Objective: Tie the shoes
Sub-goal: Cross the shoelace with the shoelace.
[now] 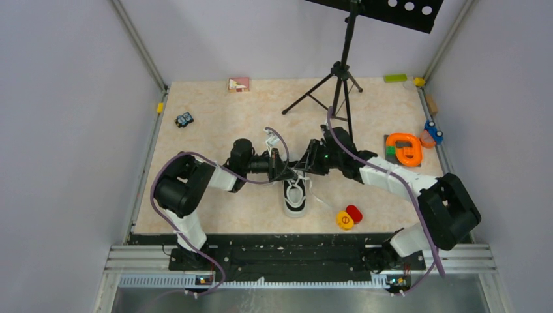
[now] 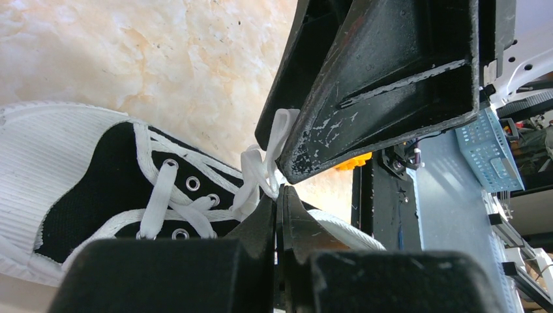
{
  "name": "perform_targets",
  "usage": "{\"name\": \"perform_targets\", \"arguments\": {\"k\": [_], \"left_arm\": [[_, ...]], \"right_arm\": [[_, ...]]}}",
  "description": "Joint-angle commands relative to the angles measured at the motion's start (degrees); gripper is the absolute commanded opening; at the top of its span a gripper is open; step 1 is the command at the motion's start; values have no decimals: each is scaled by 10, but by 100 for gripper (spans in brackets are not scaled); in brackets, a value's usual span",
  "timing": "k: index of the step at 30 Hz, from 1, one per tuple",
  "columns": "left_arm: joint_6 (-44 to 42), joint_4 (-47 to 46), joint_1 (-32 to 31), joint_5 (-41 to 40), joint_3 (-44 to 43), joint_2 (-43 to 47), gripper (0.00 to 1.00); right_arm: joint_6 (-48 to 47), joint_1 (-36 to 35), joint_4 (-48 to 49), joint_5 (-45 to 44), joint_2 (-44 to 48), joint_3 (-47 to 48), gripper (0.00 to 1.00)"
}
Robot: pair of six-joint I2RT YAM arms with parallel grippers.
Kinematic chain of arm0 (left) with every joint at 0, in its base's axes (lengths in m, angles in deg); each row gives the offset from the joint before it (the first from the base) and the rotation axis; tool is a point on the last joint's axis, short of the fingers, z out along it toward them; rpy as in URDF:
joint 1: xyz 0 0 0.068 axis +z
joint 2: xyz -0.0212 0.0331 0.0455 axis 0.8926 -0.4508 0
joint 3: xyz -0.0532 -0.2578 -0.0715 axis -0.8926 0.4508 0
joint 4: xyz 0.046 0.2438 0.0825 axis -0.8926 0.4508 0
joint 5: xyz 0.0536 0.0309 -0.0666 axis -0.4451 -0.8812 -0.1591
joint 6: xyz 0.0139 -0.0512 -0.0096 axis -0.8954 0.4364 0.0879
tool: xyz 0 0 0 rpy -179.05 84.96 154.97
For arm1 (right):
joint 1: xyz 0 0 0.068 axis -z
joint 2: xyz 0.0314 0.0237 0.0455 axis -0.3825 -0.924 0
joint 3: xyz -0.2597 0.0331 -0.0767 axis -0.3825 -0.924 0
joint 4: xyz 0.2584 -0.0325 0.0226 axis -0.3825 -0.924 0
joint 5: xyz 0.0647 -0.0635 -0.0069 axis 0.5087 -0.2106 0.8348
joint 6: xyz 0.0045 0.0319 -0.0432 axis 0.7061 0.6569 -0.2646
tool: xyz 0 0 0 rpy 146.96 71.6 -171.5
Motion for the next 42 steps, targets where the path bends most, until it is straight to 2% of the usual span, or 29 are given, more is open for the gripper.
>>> {"name": "perform_targets", "arguments": {"k": [1,8,17,21,24,28,36,42], "left_arm": [[-5,-27,2,7,-3,0,0],[-3,-29,1,9,-4,0,0],[-2,-29,1,11,-6,-3,0],[0,-17,0,8,-13,-6,1],[-6,-8,1,1,-13,-3,13],[-16,6,0,-8,-14,3,23],[-19,11,1,-21,-15,9,31],[-18,10,1,-26,-16,13,33]], "right_arm": [[1,-6,26,-4,1,37,41],[-2,-6,21,-10,-8,52,40],[-4,-7,17,-11,-6,54,0],[-4,-10,25,-5,-4,53,0],[-7,-14,24,-3,-2,57,0],[-7,-18,25,-2,-4,58,0],[-3,-26,33,2,-9,60,0],[9,-33,46,10,-18,64,0]]}}
